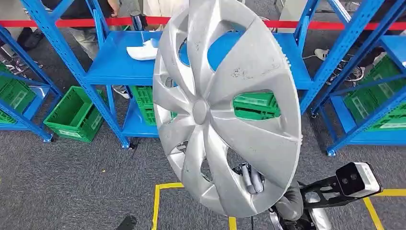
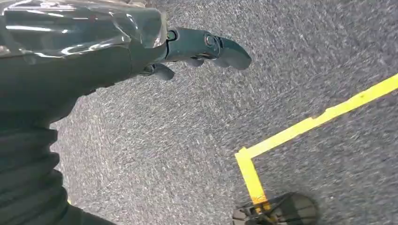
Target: Take the parts from the cabinet and place them on the table.
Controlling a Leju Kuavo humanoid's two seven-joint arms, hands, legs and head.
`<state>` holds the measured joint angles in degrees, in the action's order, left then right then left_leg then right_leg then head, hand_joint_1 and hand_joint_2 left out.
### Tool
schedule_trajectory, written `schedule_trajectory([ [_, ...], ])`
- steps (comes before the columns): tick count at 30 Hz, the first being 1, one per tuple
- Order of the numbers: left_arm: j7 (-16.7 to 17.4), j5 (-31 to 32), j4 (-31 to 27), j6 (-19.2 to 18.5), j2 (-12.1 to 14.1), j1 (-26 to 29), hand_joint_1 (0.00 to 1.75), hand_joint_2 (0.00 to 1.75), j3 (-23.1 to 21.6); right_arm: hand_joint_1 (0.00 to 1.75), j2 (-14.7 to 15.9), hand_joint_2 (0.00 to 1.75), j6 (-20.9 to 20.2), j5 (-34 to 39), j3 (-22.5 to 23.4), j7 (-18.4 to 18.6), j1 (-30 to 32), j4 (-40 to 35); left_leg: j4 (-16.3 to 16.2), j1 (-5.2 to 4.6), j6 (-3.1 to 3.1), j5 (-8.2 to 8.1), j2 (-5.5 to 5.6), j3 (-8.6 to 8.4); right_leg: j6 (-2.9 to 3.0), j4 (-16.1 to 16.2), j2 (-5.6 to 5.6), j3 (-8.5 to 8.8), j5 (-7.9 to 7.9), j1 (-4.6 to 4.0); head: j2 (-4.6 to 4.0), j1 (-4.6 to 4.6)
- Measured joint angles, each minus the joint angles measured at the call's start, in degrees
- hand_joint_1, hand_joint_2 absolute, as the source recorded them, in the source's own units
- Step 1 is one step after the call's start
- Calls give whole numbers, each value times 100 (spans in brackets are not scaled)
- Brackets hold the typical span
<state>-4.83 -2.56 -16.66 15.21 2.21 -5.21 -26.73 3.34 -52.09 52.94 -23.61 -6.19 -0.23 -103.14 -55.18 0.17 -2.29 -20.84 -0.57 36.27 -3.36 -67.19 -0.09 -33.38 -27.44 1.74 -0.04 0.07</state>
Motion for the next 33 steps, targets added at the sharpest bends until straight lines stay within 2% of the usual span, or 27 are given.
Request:
schedule_trajectory([
  [1, 0, 15, -2, 0, 11, -21, 0, 175, 9, 175, -20, 175, -2, -2, 0, -20, -32, -2, -93, -6, 41, 33, 1, 83, 37, 562, -6, 436, -129, 15, 0, -2],
  [2, 2, 17, -7, 2, 24, -39, 0, 175, 26, 175, -46, 175, -2, -6, -2, -24, -76, -2, -184, -36, 74, 53, 0, 189, 94, 1103, 7, 801, -386, -21, 0, 3],
  [3, 0, 26, -4, 2, 26, -50, 0, 175, 28, 175, -68, 175, -2, 0, 0, -41, -86, 0, -188, -34, 123, 121, -7, 209, 158, 1082, 15, 706, -432, -35, 0, -40],
  [5, 0, 74, -2, 15, 37, -29, 0, 175, 31, 175, -90, 175, 0, 4, 4, -72, -96, 0, -158, -1, 185, 251, -7, 238, 248, 1059, 16, 609, -352, -70, 0, -26],
  [6, 2, 85, 4, 22, 46, 0, 0, 175, 31, 175, -98, 175, 24, 0, 7, -83, -97, -2, -159, 29, 213, 260, -3, 265, 309, 1075, 12, 563, -280, -9, -2, -20],
  [8, 9, 142, 9, 28, 44, 55, 0, 175, 31, 175, -153, 175, 98, -11, 2, -109, -97, -4, -522, 57, 297, -385, 21, 362, 394, 1073, -11, 444, -150, -17, 0, -26],
  [10, 22, 179, 20, 44, 50, 63, 0, 175, 33, 175, -184, 175, 114, -24, 4, -140, -85, -9, -1398, 59, 355, -1076, 34, 551, 412, 1065, -12, 298, 7, -41, -2, -28],
  [11, 24, 188, 22, 44, 57, 68, 0, 175, 31, 175, -184, 175, 116, -31, 9, -151, -74, -15, -1775, 59, 364, -1214, 34, 600, 409, 1057, -12, 195, 82, -53, 0, -28],
  [12, 33, 192, 24, 44, 57, 79, 0, 175, 31, 175, -184, 175, 116, -33, 11, -166, -51, -17, -1999, 59, 358, -1156, 34, 569, 402, 1050, -11, 92, 159, -61, 0, -33],
  [13, 46, 203, 28, 44, 57, 90, 0, 175, 31, 175, -184, 175, 114, -28, 11, -181, -27, -17, -1962, 58, 336, -960, 35, 419, 396, 1044, -9, -3, 228, -72, 0, -31],
  [15, 70, 214, 44, 35, 63, 105, 0, 175, 31, 175, -184, 175, 79, -9, 11, -232, 1, -17, -1261, 48, 248, -609, 48, -188, 377, 1036, -1, -151, 339, -93, 0, -33],
  [16, 79, 216, 50, 26, 83, 105, 0, 175, 33, 175, -184, 175, 52, 2, 11, -258, 0, -17, -714, 32, 177, -629, 80, -603, 366, 1036, 4, -185, 393, -96, 0, -31],
  [17, 85, 223, 52, 17, 103, 103, 0, 175, 33, 175, -188, 175, 29, 7, 11, -279, -4, -17, -162, 13, 87, -962, 96, -945, 322, 1037, 1, -210, 450, -101, 0, -24],
  [18, 89, 223, 61, 17, 101, 107, 0, 175, 33, 175, -190, 175, 2, 11, 9, -297, -20, -15, -51, -22, 114, -967, 79, -1008, 292, 1050, -15, -208, 489, -88, 0, -22],
  [20, 148, 229, 92, 22, 96, 115, 0, 175, 33, 175, -205, 175, -30, -9, 2, -306, -66, -20, -66, -89, 17, -867, 86, -925, 201, 1080, -18, -227, 607, -35, 0, -44],
  [21, 179, 251, 101, 22, 94, 113, 0, 175, 33, 175, -214, 175, -35, -41, 4, -306, -80, -28, -5, -100, -45, -773, 74, -848, 159, 1148, -6, -226, 689, -64, 0, -37],
  [22, 199, 264, 105, 24, 61, 84, 0, 175, 31, 175, -208, 175, -35, -81, 2, -304, -98, -33, 101, -22, -79, -624, 25, -838, 196, 1055, -5, -303, 579, -65, 0, -31],
  [23, 234, 267, 107, 28, 37, 42, 0, 175, 33, 175, -205, 175, -35, -105, -2, -297, -118, -39, 123, -34, -134, -533, 38, -763, 257, 878, 2, -396, 322, -84, 0, -20],
  [25, 236, 254, 107, 35, -57, -36, 0, 175, 37, 175, -184, 175, -35, -148, -7, -251, -163, -48, 113, -50, -152, -351, 33, -544, 333, 87, 3, -638, -321, -69, 0, -4],
  [26, 234, 242, 107, 37, -81, -68, 0, 175, 42, 175, -175, 175, -35, -168, -15, -227, -183, -48, 100, -55, -152, -269, 33, -432, 314, -339, 4, -718, -512, -67, 0, -4],
  [27, 232, 238, 107, 37, -122, -93, 0, 175, 44, 175, -158, 175, -35, -183, -20, -218, -196, -48, 84, -58, -141, -203, 30, -329, 259, -627, 3, -741, -550, -67, 0, -4],
  [28, 232, 236, 107, 37, -149, -121, 0, 175, 46, 175, -142, 175, -35, -188, -26, -214, -207, -48, 55, -56, -124, -120, 20, -190, 154, -750, 3, -665, -432, -53, 0, -2],
  [29, 221, 214, 107, 35, -183, -137, 0, 175, 50, 175, -129, 175, -37, -190, -28, -212, -223, -48, 22, -51, -103, -55, 11, -77, 54, -617, 2, -480, -241, -33, 0, -2],
  [30, 177, 197, 107, 20, -214, -155, 0, 175, 72, 175, -118, 175, -39, -192, -33, -205, -252, -48, -29, -45, -77, 12, 5, 56, -25, -237, 1, -167, -40, -14, 0, -2],
  [31, 148, 194, 107, -2, -225, -171, 0, 175, 87, 175, -111, 175, -35, -186, -37, -197, -292, -48, -90, -36, -53, 63, 3, 165, -38, 201, -1, 165, 26, 1, 0, -2],
  [32, 105, 194, 103, -35, -247, -194, 0, 175, 96, 175, -100, 175, 5, -144, -55, -168, -356, -48, -164, -40, -15, 101, 1, 252, 19, 701, -1, 448, -211, 5, 0, -4],
  [33, 65, 210, 94, -88, -282, -224, 0, 175, 111, 175, -96, 175, 81, -94, -94, -118, -438, -48, -208, -63, 30, 161, 1, 341, 133, 1159, 22, 724, -435, -61, 0, -15],
])
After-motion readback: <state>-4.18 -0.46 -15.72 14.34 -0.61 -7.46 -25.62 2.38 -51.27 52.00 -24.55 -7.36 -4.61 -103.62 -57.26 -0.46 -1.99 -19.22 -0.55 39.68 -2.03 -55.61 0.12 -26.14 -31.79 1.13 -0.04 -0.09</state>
